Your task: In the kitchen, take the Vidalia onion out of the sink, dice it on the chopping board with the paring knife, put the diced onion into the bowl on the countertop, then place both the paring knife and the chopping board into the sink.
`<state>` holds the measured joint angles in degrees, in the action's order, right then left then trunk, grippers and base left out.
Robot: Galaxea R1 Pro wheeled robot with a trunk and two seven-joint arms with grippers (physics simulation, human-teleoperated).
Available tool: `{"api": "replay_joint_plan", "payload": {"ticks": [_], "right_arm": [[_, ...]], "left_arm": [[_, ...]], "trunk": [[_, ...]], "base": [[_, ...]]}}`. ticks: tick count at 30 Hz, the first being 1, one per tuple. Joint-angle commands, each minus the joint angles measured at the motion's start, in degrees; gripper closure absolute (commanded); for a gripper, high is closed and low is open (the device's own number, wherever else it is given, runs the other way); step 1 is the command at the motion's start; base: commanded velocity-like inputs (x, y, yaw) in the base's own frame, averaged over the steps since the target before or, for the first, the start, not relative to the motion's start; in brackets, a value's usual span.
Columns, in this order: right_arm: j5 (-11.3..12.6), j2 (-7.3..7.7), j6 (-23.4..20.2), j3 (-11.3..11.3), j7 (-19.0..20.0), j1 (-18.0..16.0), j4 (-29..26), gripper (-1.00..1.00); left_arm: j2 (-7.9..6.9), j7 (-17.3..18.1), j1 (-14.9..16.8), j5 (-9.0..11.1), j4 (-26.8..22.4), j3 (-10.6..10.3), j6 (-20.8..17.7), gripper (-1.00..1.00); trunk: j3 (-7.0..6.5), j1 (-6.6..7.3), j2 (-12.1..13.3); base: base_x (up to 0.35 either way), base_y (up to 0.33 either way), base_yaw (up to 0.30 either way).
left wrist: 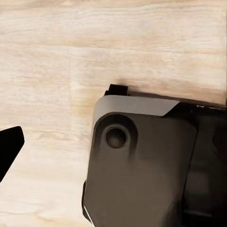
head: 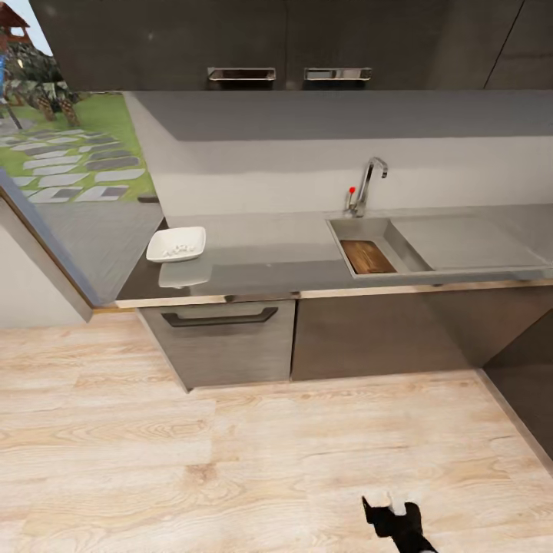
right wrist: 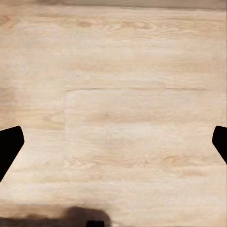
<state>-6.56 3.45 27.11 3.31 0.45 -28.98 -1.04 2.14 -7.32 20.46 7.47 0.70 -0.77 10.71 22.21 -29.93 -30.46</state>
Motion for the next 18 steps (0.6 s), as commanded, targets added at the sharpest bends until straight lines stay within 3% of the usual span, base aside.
{"api": "replay_joint_plan", "payload": {"ticks": [1,3,8,9,18], "right_arm": [[-2.3,-0.59,1.4,0.7,0.8,1.1,0.0,-1.00],[-7.0,-2.76,4.7,0.7,2.2,4.2,0.1,-1.00],[-10.0,-4.84,6.8,1.1,2.7,6.4,0.0,-1.00],[-7.3,-5.07,7.1,2.3,2.1,6.6,-0.1,-1.00],[-6.3,-5.08,7.1,2.4,0.3,6.7,-0.1,-1.00]], "left_arm": [[-0.10,-0.1,0.0,0.5,-0.7,-0.1,0.3,-1.00],[-0.75,-0.1,0.0,0.5,-3.7,-0.1,0.6,-1.00],[-1.59,-0.1,0.0,0.4,-8.2,-0.2,1.2,-1.00],[-2.36,-0.1,0.0,0.4,-6.9,-0.2,8.6,-1.00],[-2.75,-0.1,0.0,0.5,-6.2,-0.3,9.6,-1.00]], "trunk": [[0.06,-0.02,-0.1],[0.06,-0.02,-0.1],[0.06,-0.02,-0.1],[0.06,-0.02,-0.1],[-0.26,-0.02,-0.1]], "base": [[0.000,0.000,0.000],[0.000,0.000,0.000],[0.000,0.000,0.000],[0.000,0.000,0.000],[0.000,0.000,0.000]]}}
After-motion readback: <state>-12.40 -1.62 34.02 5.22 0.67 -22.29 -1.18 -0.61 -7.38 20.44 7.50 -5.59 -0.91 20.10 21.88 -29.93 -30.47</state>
